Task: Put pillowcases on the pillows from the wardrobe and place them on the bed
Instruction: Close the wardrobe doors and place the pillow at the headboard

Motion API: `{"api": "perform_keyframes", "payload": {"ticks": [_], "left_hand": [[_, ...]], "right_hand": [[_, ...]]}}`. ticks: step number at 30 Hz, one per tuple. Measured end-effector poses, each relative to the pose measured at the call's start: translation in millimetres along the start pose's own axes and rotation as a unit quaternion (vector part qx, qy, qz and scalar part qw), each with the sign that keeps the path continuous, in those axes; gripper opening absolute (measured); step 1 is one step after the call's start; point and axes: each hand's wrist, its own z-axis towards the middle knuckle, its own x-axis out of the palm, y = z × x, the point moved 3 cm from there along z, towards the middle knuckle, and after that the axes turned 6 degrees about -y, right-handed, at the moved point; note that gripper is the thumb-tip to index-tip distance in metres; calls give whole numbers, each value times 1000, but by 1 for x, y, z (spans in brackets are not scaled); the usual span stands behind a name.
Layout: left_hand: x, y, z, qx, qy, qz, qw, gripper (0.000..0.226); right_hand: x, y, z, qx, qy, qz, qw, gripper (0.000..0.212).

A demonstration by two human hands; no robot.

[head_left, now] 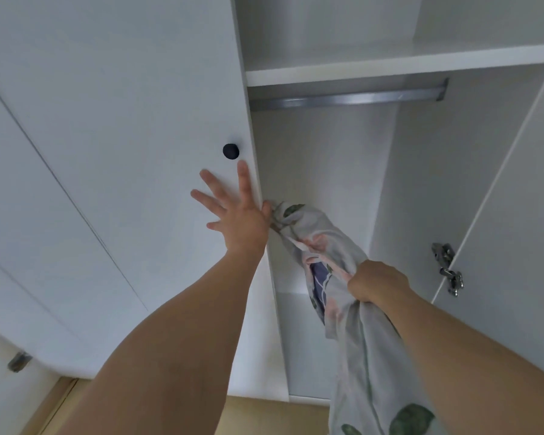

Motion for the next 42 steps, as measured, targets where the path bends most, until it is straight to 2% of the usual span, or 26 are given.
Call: {"api": "perform_keyframes", "payload": {"ticks": [7,12,16,25,29,36,39,42], "left_hand": [[8,18,-2,54,37,-16,998,100],[-2,27,0,89,119,-39,988,92],[-15,32,-3,126,158,-57,978,94],[-43,29,-35,245,198,-85,945,88],[-57,-11,-83,317,238,-140,907,85],[-111,-104,-189,465,280,-251,801,84],[-138,-141,-233,524,272,-268,761,89],[-166,-172,-275,604,238,-279,708,89]], "right_hand": [[15,16,-17,63,-24,-7,998,10],[18,36,-50,147,-38,-16,988,26],[14,46,-84,220,-64,2,973,31],[9,31,-192,335,-86,35,938,45],[3,10,-251,386,-92,28,917,45],[-2,-45,-379,514,-118,33,849,42],[-1,-67,-437,566,-121,44,814,40],[0,-85,-483,604,-126,60,784,39]]}}
